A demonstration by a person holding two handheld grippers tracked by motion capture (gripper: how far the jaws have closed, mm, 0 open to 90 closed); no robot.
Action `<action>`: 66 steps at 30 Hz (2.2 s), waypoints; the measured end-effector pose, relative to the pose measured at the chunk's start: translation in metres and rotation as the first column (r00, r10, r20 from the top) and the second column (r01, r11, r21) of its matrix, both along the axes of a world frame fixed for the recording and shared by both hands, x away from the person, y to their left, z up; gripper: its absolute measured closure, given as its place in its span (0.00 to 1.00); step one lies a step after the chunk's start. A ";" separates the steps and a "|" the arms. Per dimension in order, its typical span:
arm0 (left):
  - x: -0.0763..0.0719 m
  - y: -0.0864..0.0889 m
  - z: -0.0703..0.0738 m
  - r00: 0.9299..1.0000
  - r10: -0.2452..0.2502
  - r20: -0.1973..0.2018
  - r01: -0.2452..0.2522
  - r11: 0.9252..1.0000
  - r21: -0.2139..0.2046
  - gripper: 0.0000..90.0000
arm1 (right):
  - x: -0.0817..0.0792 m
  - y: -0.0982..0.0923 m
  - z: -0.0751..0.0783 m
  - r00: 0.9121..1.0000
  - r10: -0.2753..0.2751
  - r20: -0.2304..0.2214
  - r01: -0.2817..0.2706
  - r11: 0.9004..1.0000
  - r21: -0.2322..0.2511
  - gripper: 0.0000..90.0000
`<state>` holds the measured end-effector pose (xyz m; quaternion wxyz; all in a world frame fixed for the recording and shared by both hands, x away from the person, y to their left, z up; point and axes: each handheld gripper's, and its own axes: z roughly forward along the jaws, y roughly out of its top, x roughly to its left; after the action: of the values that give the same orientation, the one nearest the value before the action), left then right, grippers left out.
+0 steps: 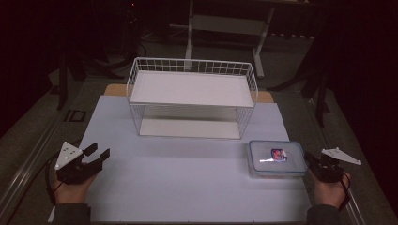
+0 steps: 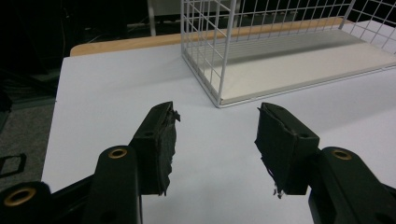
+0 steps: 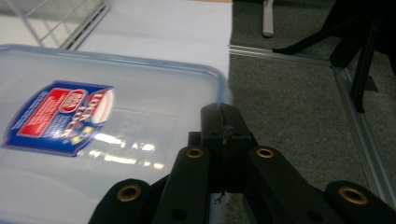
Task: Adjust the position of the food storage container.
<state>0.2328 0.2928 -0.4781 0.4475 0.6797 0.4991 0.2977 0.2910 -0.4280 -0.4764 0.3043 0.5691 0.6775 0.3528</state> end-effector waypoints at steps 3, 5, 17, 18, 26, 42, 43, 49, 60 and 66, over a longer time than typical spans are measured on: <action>0.000 0.000 0.000 1.000 0.001 -0.001 -0.001 1.000 0.003 0.52 | 0.004 -0.005 -0.003 0.999 -0.032 -0.017 0.032 0.999 0.006 1.00; -0.001 0.000 0.000 1.000 0.001 0.000 -0.001 1.000 0.003 0.52 | 0.006 -0.008 -0.007 0.999 -0.039 -0.037 0.040 0.999 0.013 1.00; 0.000 -0.002 0.000 1.000 -0.005 -0.003 0.005 1.000 0.009 0.52 | 0.010 -0.005 -0.008 0.999 0.006 -0.052 -0.004 0.999 0.043 1.00; 0.000 -0.002 0.000 1.000 -0.006 -0.002 0.006 1.000 0.011 0.52 | 0.011 -0.003 -0.008 0.998 0.017 -0.053 -0.015 0.999 0.038 1.00; 0.000 -0.002 0.000 1.000 -0.010 -0.002 0.010 1.000 0.010 0.52 | 0.019 0.022 -0.007 0.994 0.094 -0.062 -0.093 0.996 0.016 1.00; 0.001 -0.001 -0.002 1.000 -0.004 -0.005 0.004 1.000 0.000 0.53 | 0.049 0.039 -0.011 0.987 0.140 -0.085 -0.136 0.990 0.049 1.00; 0.002 -0.001 -0.002 1.000 -0.003 -0.007 0.003 1.000 0.001 0.53 | 0.051 0.039 -0.011 0.986 0.139 -0.090 -0.135 0.989 0.054 1.00; 0.002 -0.001 -0.002 1.000 -0.004 -0.010 0.004 1.000 0.005 0.53 | 0.051 0.048 -0.015 0.979 0.173 -0.105 -0.167 0.984 0.062 1.00; 0.002 -0.001 -0.001 1.000 -0.008 -0.008 0.008 1.000 0.004 0.53 | 0.042 0.085 -0.010 0.929 0.347 -0.125 -0.340 0.938 0.072 1.00; 0.003 -0.002 -0.001 1.000 -0.017 -0.010 0.017 1.000 0.008 0.53 | 0.033 0.097 -0.007 0.908 0.402 -0.120 -0.390 0.914 0.109 1.00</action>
<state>0.2355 0.2904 -0.4796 0.4447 0.6872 0.4944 0.2926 0.3237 -0.3315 -0.4837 0.1544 0.4551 0.7833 0.3943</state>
